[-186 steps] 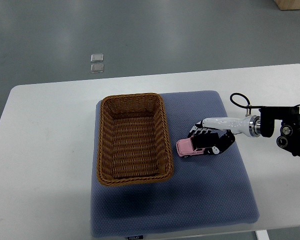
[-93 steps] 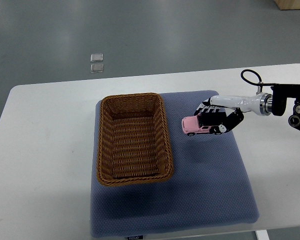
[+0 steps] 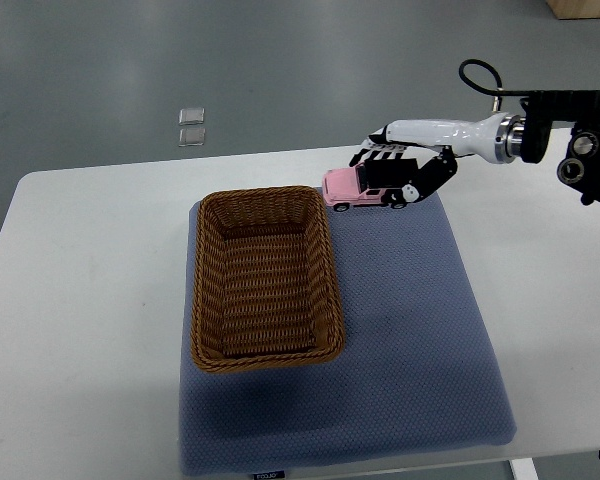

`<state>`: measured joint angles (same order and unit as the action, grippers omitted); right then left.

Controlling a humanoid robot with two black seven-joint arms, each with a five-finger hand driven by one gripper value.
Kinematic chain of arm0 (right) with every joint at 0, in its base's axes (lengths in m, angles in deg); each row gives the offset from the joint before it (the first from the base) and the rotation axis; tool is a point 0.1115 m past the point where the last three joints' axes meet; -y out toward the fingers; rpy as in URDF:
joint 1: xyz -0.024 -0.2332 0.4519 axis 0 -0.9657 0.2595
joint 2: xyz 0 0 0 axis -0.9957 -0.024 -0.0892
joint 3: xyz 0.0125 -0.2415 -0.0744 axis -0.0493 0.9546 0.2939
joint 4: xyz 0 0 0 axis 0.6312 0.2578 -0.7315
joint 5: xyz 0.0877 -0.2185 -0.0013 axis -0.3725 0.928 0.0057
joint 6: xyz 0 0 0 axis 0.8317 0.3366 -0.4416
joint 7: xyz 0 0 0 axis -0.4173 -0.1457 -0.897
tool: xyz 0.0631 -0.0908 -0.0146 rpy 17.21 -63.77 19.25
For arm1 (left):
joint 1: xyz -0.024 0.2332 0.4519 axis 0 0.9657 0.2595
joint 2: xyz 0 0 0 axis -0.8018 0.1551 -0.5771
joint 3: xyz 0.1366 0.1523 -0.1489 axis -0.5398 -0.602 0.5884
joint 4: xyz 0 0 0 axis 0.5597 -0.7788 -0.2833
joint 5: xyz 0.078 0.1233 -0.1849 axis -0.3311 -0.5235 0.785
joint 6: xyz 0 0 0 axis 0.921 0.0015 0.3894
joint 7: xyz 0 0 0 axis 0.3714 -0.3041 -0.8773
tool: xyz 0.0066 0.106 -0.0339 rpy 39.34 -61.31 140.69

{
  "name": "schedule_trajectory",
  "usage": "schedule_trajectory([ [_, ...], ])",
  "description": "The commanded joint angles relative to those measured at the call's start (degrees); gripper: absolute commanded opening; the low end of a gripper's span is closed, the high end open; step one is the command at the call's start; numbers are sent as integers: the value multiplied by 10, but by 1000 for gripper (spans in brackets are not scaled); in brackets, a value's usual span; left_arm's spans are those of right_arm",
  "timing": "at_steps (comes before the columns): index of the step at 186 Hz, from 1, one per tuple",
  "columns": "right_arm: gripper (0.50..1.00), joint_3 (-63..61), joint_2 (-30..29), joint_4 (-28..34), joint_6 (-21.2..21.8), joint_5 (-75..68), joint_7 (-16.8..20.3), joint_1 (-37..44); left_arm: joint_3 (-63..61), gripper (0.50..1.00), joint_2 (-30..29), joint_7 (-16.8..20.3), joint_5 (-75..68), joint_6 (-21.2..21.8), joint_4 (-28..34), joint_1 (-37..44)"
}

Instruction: Place pink car in brown basket

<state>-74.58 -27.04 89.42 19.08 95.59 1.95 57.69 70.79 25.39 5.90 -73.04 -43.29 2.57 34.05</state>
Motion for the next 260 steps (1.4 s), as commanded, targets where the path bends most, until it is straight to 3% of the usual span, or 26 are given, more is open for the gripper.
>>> schedule_trajectory([
  [1, 500, 20, -59, -42, 0, -2, 0, 23, 0, 1000, 0, 0, 0, 0, -1, 0],
  [32, 500, 52, -161, -108, -3, -1, 0, 32, -1, 1000, 0, 0, -1, 0, -3, 0],
  [60, 500, 59, -211, -150, -8, 0, 1, 29, 0, 1000, 0, 0, -1, 0, -2, 0],
  [96, 500, 79, -254, -180, -18, 1, 0, 21, 0, 1000, 0, 0, -1, 0, -2, 0],
  [135, 500, 96, -262, -192, -25, 2, 0, 3, 0, 1000, 0, 0, 0, 0, -2, 0],
  [143, 582, 101, -270, -193, -31, 2, 0, -1, 0, 1000, 0, 0, 0, 0, -2, 0],
  [152, 639, 101, -273, -196, -32, 2, 0, -3, 0, 1000, 0, 0, 0, 0, -2, 0],
  [159, 733, 100, -273, -201, -33, 1, 0, -5, 0, 1000, 0, 0, 0, 0, -2, 0],
  [168, 785, 99, -272, -205, -32, 1, 0, -4, 0, 1000, 0, 0, 0, 0, -2, 0],
  [181, 897, 94, -266, -206, -29, 0, 0, -1, 0, 1000, 0, 0, 0, 0, -1, 0],
  [231, 909, 14, -201, -206, -25, -38, 0, 21, -1, 1000, 0, 0, -1, 0, -1, 0],
  [260, 909, -109, -148, -206, -27, -196, -2, -18, 0, 1000, 0, 0, 0, 0, -1, 0],
])
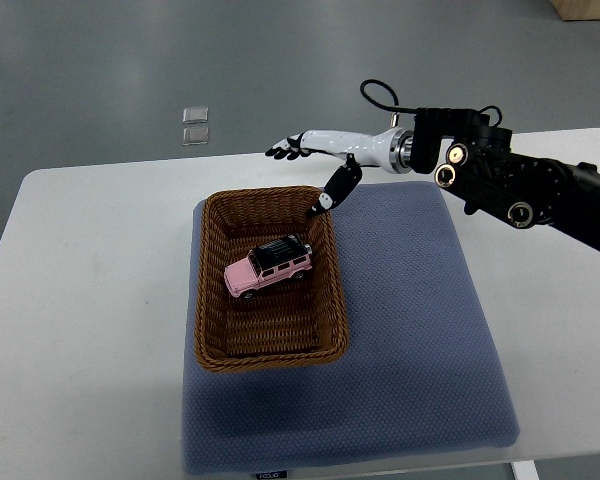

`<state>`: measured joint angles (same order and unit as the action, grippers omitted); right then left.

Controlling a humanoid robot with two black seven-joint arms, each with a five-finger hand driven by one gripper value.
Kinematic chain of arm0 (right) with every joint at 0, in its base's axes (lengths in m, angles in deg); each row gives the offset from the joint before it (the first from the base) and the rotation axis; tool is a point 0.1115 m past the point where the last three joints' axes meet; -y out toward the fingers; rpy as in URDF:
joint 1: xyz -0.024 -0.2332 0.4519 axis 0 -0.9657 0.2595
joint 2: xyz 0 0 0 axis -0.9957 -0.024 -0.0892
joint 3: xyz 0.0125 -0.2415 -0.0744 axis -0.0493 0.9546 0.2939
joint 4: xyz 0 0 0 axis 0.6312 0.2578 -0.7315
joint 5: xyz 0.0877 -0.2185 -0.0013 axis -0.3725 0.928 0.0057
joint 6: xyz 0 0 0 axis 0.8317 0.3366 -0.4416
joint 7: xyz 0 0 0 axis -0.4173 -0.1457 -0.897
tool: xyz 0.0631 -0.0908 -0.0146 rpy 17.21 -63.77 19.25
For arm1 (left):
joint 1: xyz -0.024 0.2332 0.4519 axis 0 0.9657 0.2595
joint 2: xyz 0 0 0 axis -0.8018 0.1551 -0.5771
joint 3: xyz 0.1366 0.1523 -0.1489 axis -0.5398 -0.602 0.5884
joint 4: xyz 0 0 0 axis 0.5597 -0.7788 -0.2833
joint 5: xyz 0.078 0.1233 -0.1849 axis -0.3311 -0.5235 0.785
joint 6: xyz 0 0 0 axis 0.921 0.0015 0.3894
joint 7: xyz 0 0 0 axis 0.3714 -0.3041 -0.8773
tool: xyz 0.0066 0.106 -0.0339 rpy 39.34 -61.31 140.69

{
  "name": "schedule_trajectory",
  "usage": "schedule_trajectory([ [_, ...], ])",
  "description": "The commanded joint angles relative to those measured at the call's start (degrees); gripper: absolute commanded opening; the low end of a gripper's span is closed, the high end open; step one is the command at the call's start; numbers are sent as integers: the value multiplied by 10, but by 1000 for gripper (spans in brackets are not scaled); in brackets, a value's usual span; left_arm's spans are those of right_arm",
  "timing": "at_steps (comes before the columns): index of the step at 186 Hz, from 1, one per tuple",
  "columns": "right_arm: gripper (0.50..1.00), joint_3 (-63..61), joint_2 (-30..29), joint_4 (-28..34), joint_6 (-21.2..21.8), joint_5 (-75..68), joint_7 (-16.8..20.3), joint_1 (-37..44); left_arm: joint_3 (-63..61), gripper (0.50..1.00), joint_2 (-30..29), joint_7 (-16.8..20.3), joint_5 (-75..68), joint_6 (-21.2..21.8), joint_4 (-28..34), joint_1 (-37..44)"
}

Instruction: Place pink car in brown basket

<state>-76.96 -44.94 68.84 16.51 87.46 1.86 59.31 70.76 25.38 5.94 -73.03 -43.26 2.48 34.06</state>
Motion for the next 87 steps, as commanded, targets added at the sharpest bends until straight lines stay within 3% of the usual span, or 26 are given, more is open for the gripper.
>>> schedule_trajectory([
  [1, 909, -85, 31, 0, -2, -114, -2, -34, 0, 1000, 0, 0, 0, 0, 0, 0],
  [47, 911, -299, 35, -3, -1, -462, -2, -210, -1, 1000, 0, 0, 0, 0, -1, 0],
  [87, 911, -323, -1, -34, -1, -590, -3, -264, -1, 1000, 0, 0, 0, 0, 2, 0],
])
